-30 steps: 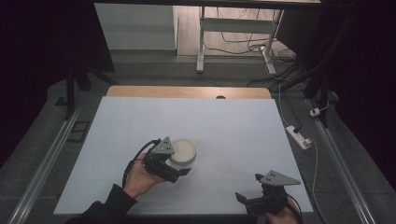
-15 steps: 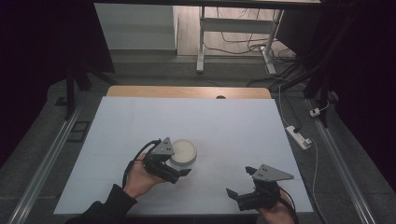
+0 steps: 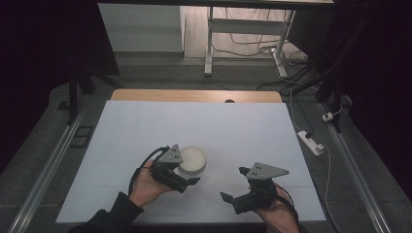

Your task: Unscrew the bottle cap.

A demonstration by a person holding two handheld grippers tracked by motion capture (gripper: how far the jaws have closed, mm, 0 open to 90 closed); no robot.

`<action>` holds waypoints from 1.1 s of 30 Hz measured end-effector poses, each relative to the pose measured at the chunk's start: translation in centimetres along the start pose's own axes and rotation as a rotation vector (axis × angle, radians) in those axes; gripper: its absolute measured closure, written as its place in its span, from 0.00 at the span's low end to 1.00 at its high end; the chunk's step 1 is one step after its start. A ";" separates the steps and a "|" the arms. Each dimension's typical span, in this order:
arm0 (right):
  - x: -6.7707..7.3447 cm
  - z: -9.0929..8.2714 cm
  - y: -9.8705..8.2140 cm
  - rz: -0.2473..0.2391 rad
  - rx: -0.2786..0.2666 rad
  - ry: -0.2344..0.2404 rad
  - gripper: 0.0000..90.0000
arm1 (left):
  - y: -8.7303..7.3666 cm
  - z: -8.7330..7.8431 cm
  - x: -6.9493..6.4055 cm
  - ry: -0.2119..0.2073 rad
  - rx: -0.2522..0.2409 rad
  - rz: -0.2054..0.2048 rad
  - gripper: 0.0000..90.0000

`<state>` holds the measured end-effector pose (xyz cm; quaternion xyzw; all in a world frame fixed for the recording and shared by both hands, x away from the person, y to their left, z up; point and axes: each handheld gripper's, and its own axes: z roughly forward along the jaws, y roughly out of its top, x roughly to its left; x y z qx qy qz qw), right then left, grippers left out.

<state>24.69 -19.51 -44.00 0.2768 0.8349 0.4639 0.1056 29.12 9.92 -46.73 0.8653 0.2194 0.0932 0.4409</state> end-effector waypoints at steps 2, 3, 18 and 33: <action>0.0 0.3 0.4 0.003 -0.005 0.006 0.00 | 0.0 0.0 0.0 -0.001 0.001 0.002 0.09; 0.1 0.5 0.6 0.002 -0.006 0.008 0.00 | 0.0 0.0 0.0 -0.002 0.001 0.002 0.09; 1.1 3.3 4.5 -0.061 -0.011 0.036 0.00 | 0.2 0.1 -0.5 -0.014 -0.002 0.015 0.09; 1.4 6.4 6.5 -0.055 -0.021 0.056 0.00 | 0.4 0.5 -0.8 -0.025 0.006 0.023 0.09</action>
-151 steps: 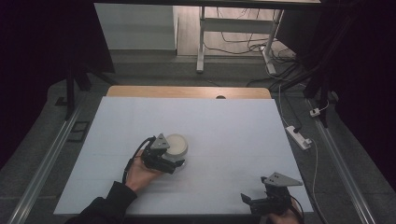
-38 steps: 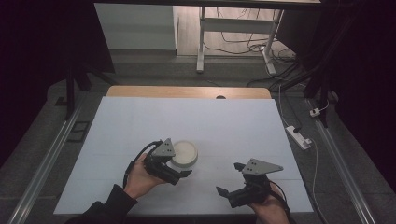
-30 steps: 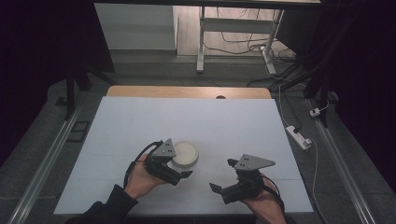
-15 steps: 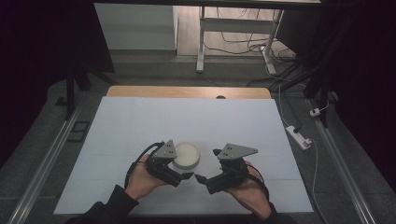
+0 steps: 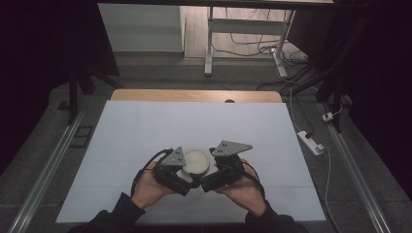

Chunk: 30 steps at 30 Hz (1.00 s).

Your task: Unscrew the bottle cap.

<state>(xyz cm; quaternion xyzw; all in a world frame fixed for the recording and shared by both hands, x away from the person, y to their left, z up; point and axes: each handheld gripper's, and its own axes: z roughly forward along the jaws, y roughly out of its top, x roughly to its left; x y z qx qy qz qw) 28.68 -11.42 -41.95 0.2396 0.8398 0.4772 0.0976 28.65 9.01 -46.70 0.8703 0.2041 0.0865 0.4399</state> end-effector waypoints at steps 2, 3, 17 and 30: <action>0.1 0.4 0.2 -0.007 -0.007 0.006 0.00 | 0.1 0.0 -0.1 -0.008 0.007 0.008 0.09; 0.2 0.5 0.2 -0.012 -0.006 0.005 0.00 | 0.1 0.1 -0.1 -0.009 0.005 0.005 0.09; 0.3 1.3 0.0 -0.061 -0.010 0.051 0.08 | 0.3 0.1 -0.4 -0.062 -0.003 0.013 0.09; -1.1 0.5 0.2 -0.117 0.003 0.294 0.08 | 0.2 -0.5 0.0 -0.241 -0.025 0.108 0.09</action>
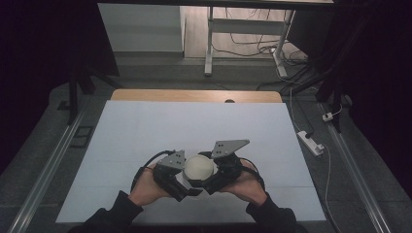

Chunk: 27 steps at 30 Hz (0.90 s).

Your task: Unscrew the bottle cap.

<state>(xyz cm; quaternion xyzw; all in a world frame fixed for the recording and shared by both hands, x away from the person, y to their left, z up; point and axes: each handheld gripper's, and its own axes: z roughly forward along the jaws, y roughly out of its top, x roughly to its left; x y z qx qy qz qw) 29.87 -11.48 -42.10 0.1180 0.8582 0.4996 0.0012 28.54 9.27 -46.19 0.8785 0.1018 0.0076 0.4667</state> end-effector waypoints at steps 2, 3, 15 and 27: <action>-0.2 -0.1 0.0 -0.027 0.007 0.058 0.08 | 0.0 0.0 -0.1 -0.025 0.005 0.023 0.09; -0.2 -0.2 0.0 -0.042 0.011 0.087 0.08 | 0.0 0.0 -0.2 -0.038 0.007 0.038 0.09; -0.3 -0.7 0.8 -0.064 -0.024 0.107 0.00 | -0.3 0.0 0.2 0.026 0.003 0.007 0.09; 1.8 -0.2 1.6 0.031 -0.010 -0.243 0.00 | -0.5 -0.5 0.7 0.177 -0.033 -0.107 0.09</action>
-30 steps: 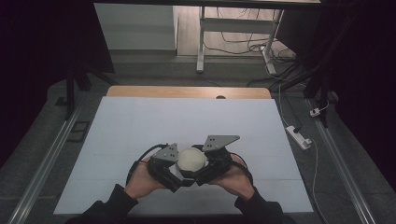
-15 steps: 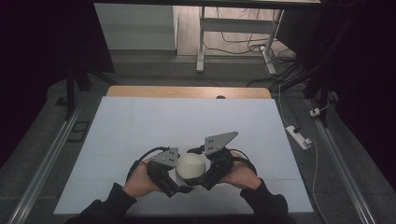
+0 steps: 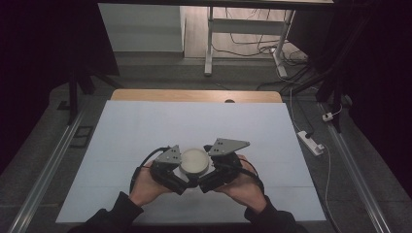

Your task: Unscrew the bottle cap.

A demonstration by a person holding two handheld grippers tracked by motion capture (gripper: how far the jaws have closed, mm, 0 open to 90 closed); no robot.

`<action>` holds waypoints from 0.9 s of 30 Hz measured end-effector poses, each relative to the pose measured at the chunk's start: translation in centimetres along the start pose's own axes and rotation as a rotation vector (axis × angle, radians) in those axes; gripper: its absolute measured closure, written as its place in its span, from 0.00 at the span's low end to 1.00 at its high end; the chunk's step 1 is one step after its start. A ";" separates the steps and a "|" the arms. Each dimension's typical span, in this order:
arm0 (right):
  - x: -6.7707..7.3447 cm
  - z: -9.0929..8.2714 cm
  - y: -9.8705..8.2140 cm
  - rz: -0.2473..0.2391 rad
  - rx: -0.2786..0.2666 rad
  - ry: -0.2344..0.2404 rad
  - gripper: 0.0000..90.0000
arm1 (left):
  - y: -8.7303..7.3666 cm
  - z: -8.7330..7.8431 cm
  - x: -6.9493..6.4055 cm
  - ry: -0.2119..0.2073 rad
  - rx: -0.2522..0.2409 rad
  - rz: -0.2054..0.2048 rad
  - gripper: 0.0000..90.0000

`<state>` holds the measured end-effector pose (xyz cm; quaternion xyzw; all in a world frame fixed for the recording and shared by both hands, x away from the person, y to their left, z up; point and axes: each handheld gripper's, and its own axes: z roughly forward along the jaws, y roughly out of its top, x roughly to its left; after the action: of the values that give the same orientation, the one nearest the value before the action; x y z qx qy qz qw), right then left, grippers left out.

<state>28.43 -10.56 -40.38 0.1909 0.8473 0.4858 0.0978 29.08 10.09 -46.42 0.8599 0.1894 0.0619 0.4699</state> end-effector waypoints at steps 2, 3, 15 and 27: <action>0.3 0.3 -0.1 0.014 -0.009 -0.042 0.00 | 0.1 0.0 -0.1 0.019 -0.002 -0.008 0.09; 0.3 0.5 -0.1 0.018 -0.014 -0.055 0.00 | 0.1 0.0 -0.2 0.027 0.000 -0.009 0.09; 0.9 1.1 -0.5 -0.004 -0.040 -0.080 0.08 | 0.3 -0.3 -0.6 -0.014 -0.026 0.029 0.09; -1.3 0.0 -1.0 -0.077 -0.025 0.294 0.08 | 0.4 -0.5 -0.9 -0.215 -0.004 0.156 0.09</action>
<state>29.42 -11.60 -41.23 0.0838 0.8531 0.5149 -0.0066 28.20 9.94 -45.80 0.8727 0.0704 0.0063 0.4831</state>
